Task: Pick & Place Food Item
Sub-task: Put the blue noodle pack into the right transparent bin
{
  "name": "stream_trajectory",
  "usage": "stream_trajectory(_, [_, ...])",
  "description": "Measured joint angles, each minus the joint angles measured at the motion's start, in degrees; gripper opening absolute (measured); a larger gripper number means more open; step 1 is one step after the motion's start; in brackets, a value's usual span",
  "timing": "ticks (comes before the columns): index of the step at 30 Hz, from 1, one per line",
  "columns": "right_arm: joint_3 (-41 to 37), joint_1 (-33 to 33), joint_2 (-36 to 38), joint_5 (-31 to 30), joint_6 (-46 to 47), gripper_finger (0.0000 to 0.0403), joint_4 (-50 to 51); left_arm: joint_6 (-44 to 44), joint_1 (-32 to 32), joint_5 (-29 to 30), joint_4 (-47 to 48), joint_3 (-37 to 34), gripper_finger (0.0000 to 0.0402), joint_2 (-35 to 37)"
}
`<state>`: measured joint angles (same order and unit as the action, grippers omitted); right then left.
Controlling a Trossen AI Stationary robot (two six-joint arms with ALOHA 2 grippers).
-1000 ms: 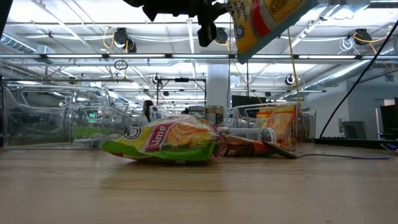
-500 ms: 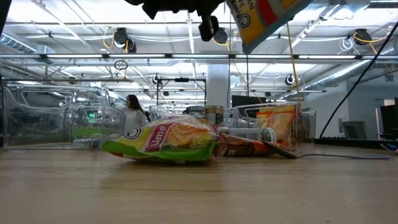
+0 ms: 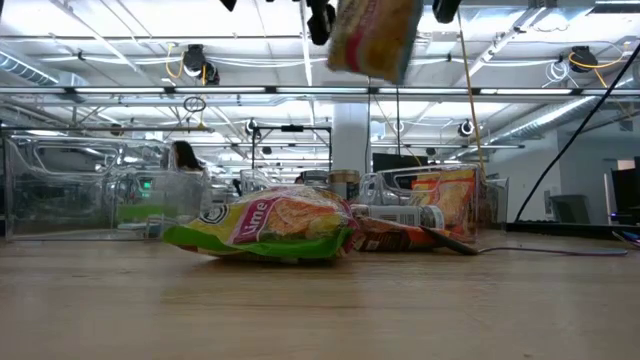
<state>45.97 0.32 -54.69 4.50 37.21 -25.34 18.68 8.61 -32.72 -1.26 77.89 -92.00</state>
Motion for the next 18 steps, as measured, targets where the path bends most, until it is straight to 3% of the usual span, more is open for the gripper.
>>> stream_trajectory(11, [17.0, 0.13, -9.05, -0.1, -12.99, 0.017, 27.5, 3.01, 0.41, 12.31, 1.84, 0.0, 0.0001, -0.13])
stream_trajectory(18, [22.46, -0.13, -13.8, -0.23, -16.4, 0.017, 32.53, 3.97, 0.34, 18.4, 3.26, 0.0, 0.0, -0.12])
